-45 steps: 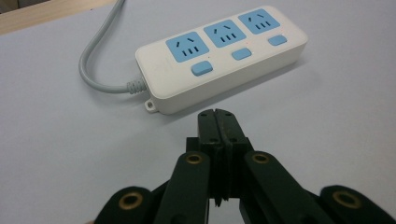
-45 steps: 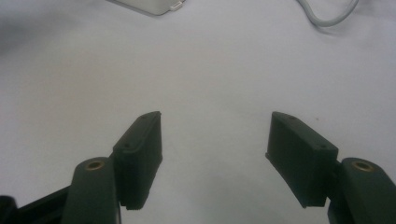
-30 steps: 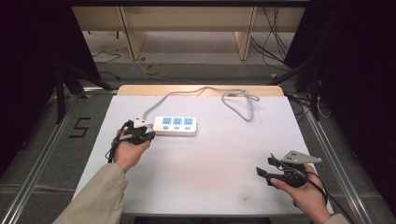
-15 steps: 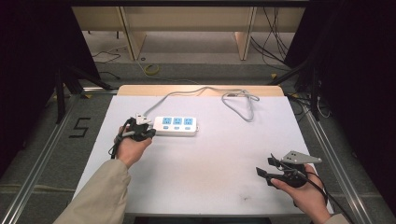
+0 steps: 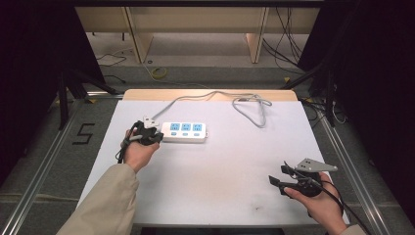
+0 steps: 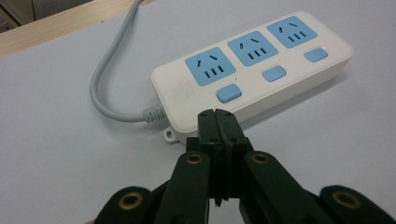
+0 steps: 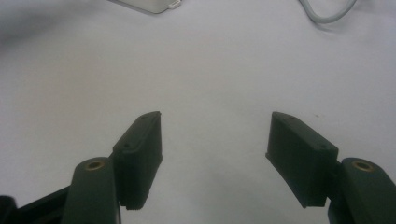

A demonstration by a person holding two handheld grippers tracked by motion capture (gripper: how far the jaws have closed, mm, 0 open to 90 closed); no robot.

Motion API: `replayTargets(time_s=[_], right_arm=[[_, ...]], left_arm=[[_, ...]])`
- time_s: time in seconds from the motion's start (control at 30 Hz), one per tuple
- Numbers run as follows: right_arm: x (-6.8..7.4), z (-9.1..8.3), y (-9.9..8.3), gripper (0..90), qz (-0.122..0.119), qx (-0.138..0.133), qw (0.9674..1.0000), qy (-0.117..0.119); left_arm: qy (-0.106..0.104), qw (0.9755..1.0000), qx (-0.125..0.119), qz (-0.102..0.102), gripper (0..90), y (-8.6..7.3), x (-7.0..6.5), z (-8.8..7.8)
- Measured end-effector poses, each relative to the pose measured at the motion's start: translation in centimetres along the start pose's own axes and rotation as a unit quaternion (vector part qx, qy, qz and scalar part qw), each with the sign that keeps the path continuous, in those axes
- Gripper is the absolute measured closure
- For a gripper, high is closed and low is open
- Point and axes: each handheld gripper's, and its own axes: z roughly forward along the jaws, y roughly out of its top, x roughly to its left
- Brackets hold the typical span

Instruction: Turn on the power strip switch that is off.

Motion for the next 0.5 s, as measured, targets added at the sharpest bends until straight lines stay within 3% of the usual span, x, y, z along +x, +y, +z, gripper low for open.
replayTargets(time_s=[0.5], right_arm=[[-0.03, -0.1, -0.09, 35.7, 0.002, 0.001, 1.0, -0.002]], left_arm=[[0.0, 1.0, -0.001, 0.005, 89.8, 0.68, -0.25, 0.78]])
